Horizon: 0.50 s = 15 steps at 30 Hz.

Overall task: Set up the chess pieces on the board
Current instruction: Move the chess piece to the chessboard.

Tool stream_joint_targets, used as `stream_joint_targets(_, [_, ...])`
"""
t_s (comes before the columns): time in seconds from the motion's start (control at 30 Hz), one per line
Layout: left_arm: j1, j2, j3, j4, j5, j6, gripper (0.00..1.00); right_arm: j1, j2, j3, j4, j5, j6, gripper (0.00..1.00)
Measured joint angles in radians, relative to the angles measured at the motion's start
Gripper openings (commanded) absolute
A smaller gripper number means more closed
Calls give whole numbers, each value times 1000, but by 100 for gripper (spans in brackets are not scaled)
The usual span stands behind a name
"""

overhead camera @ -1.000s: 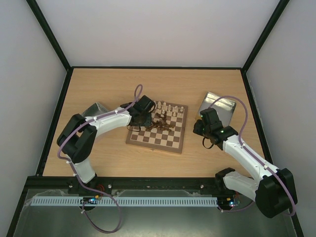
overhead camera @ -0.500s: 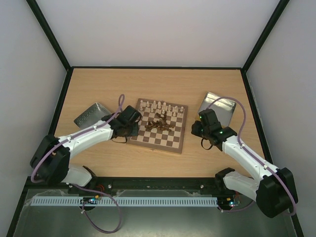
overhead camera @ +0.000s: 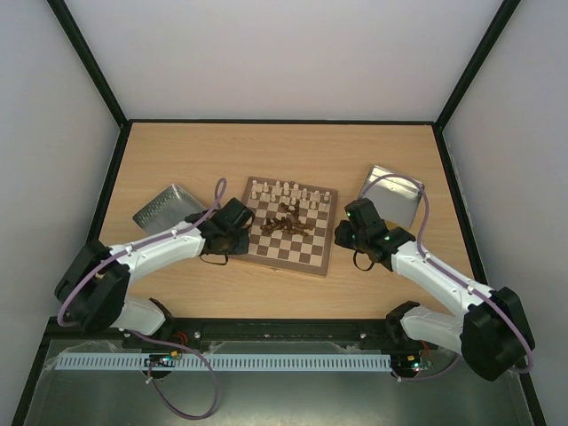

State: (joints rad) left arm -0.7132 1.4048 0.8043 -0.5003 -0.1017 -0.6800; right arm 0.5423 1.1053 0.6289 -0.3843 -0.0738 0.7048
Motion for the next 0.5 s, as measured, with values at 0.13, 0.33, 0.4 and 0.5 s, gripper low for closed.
stream_joint_targets(0.13, [0,13,4,18,-8,1,18,7,2,0,1,3,3,35])
stream_joint_targets(0.33, [0,26,5,23,-7,6,26,10,2,0,1,5,9,36])
stream_joint_targets(0.4, [0,30,5,23,-5,8,28,10,2,0,1,5,11,36])
stream_joint_targets(0.5, [0,31,5,23,-3,8,26,11,2,0,1,5,14,36])
